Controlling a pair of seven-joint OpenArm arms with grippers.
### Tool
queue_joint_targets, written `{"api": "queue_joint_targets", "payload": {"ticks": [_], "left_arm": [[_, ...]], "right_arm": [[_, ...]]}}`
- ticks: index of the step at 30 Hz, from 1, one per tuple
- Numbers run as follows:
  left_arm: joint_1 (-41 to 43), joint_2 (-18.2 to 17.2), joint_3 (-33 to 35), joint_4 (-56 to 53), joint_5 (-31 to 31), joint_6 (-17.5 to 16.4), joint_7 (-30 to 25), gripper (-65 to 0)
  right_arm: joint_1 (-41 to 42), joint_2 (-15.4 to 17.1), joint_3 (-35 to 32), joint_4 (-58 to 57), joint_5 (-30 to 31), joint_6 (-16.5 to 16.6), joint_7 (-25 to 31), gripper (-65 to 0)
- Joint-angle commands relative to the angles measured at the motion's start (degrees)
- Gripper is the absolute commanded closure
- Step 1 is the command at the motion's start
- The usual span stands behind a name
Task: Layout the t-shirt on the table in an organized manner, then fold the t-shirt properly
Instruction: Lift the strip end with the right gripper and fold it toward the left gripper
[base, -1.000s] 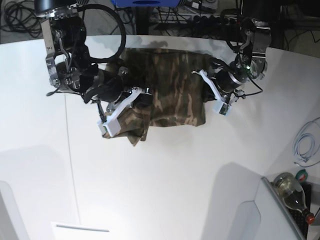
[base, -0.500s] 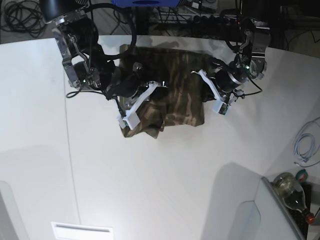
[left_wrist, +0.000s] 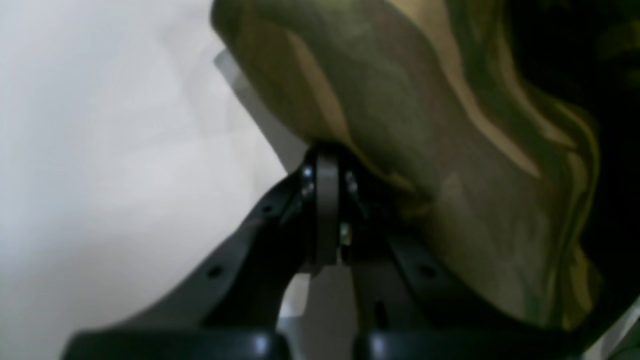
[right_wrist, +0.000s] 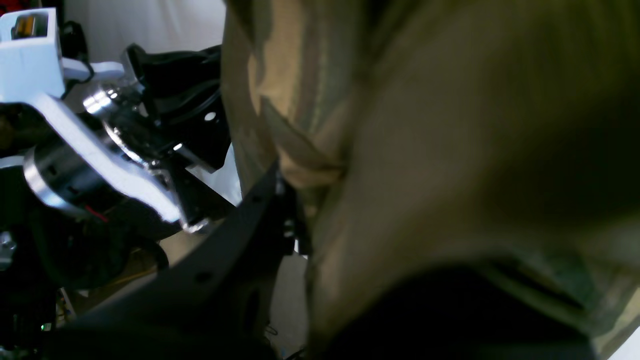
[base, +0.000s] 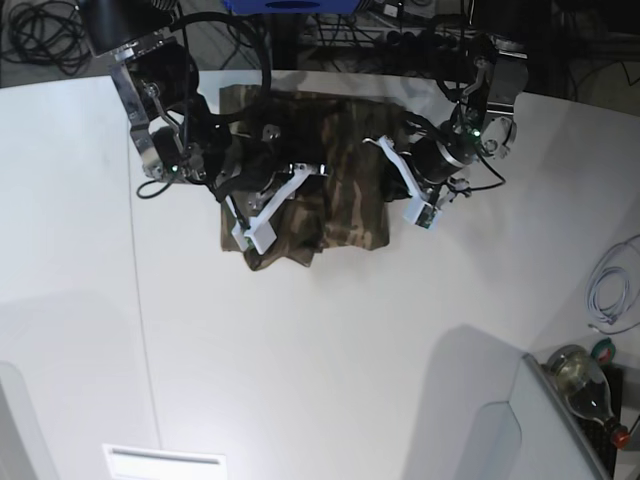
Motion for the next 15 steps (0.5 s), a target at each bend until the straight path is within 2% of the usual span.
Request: {"api": "queue_joint_targets", "payload": {"ticks": [1,5,15], "left_arm": [[-0.55,-0.49,-0.15,1.02,-0.40,-0.18,-0.86,0.0],[-0.28,-0.66,-0.59,1.02,-0.40,-0.18,-0.86,0.0],[-0.55,-0.49,-0.24,1.11,-0.40,-0.18,-0.86,0.0]], "right_arm": [[0.43,-0.35,0.15,2.13,1.51,-0.12,0.46,-0.2],[0.51,-0.27,-0.02,4.50,1.60,-6.01,-2.44,-0.2],[2.01,-0.35,0.06,1.95,1.60,-6.54,-2.79,-0.2]]}}
